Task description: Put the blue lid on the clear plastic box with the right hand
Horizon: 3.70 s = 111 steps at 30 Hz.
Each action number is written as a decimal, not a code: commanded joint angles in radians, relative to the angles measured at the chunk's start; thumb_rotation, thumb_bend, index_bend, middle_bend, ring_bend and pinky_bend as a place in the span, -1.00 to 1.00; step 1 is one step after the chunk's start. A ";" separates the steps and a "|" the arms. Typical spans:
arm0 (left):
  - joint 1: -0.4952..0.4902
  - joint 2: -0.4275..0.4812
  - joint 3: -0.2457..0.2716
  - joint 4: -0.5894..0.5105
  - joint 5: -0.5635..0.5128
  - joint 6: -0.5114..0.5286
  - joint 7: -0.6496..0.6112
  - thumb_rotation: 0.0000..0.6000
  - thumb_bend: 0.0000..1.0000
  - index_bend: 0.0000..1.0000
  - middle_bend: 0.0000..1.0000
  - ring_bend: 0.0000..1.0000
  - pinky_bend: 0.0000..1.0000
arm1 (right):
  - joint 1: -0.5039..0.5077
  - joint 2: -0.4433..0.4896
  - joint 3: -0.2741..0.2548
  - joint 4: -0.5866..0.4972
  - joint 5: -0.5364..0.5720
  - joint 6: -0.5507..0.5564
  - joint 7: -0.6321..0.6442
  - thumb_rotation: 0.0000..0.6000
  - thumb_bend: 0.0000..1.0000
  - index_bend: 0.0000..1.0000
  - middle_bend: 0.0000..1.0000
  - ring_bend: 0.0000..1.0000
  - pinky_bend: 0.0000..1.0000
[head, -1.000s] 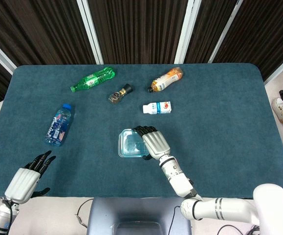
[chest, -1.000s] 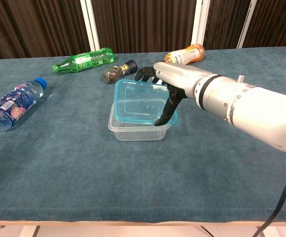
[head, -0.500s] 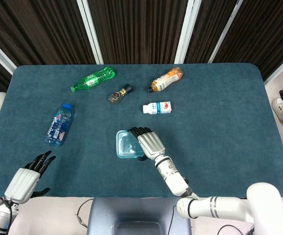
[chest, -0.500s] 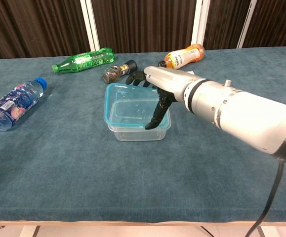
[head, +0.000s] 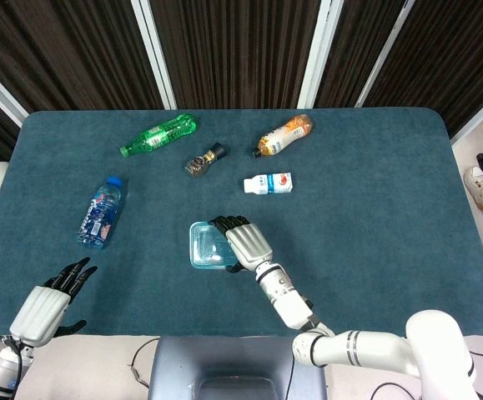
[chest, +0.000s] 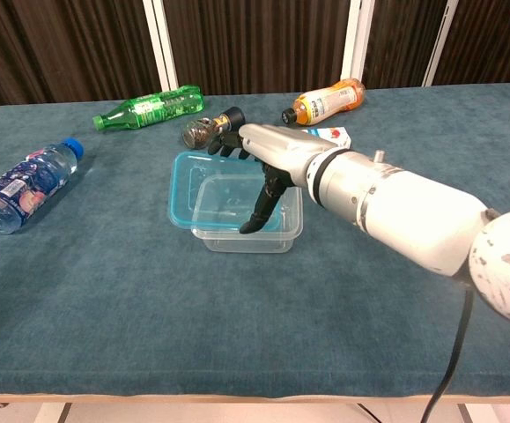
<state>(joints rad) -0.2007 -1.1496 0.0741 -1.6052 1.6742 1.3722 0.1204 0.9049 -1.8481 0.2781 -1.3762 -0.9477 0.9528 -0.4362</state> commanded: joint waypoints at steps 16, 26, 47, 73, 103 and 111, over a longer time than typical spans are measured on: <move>-0.001 -0.001 0.001 -0.002 0.002 0.000 0.005 1.00 -0.40 -0.77 -0.94 -0.75 -0.15 | -0.009 0.012 -0.014 -0.003 0.033 -0.008 -0.015 1.00 -0.18 -0.82 -0.73 -0.68 -0.36; -0.001 -0.002 0.001 -0.004 0.001 -0.001 0.010 1.00 -0.40 -0.77 -0.94 -0.74 -0.15 | -0.021 0.042 -0.022 -0.040 0.048 0.000 -0.031 1.00 -0.21 -0.83 -0.74 -0.68 -0.37; -0.005 -0.005 0.000 -0.006 -0.005 -0.011 0.022 1.00 -0.40 -0.77 -0.94 -0.72 -0.15 | -0.032 0.088 -0.030 -0.077 0.069 0.014 -0.040 1.00 -0.21 -0.84 -0.76 -0.72 -0.39; -0.005 -0.005 0.000 -0.008 -0.007 -0.011 0.023 1.00 -0.40 -0.77 -0.94 -0.72 -0.15 | -0.045 0.144 -0.051 -0.159 0.073 0.036 -0.064 1.00 -0.56 -1.00 -1.00 -1.00 -0.82; -0.009 0.001 0.000 -0.009 -0.013 -0.018 0.006 1.00 -0.40 -0.77 -0.92 -0.70 -0.15 | 0.007 -0.012 -0.023 -0.033 0.088 0.133 -0.252 1.00 -0.21 -0.29 -0.36 -0.17 -0.18; -0.009 0.002 0.000 -0.010 -0.015 -0.020 0.004 1.00 -0.40 -0.77 -0.92 -0.68 -0.15 | 0.002 -0.021 -0.024 -0.006 0.097 0.112 -0.241 1.00 -0.21 -0.29 -0.36 -0.18 -0.18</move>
<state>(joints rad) -0.2101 -1.1479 0.0741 -1.6149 1.6592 1.3525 0.1248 0.9073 -1.8645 0.2519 -1.3875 -0.8656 1.0827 -0.6808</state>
